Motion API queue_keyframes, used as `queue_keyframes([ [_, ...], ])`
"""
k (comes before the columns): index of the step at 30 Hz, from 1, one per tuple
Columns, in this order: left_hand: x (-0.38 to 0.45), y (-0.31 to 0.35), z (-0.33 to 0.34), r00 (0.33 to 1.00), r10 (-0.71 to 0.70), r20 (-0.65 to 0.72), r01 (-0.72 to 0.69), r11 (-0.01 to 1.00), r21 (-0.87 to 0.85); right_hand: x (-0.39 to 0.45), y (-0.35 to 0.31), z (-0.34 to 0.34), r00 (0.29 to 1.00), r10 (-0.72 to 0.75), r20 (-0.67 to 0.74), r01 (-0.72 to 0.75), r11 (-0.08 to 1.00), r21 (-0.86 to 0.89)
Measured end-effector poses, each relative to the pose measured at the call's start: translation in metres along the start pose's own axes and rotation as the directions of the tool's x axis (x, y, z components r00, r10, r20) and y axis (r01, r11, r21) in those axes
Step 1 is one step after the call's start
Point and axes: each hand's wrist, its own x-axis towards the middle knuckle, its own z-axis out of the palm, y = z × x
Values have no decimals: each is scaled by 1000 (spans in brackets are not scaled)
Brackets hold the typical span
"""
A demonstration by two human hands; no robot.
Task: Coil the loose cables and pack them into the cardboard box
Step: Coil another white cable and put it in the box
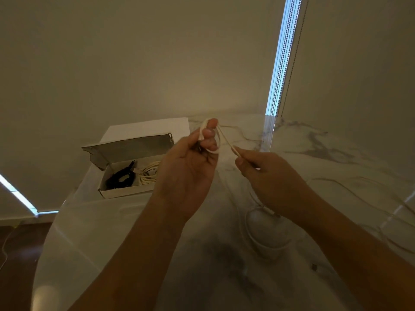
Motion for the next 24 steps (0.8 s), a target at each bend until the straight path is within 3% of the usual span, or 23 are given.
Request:
queue_keyframes([
  [6, 3, 17, -7, 971, 186, -151, -193, 981, -34, -13, -16, 8, 990, -57, 129, 72, 991, -114],
  [13, 7, 3, -9, 926, 337, -169, -269, 905, 328, -24, -37, 0, 966, -148, 211, 199, 950, -242],
  [18, 4, -3, -6, 905, 407, -123, -267, 768, 582, -25, -36, 0, 946, -247, 210, 297, 920, -256],
  [24, 3, -6, -10, 878, 478, -29, -234, 481, 845, -28, -40, -1, 912, -389, 132, 410, 882, -232],
])
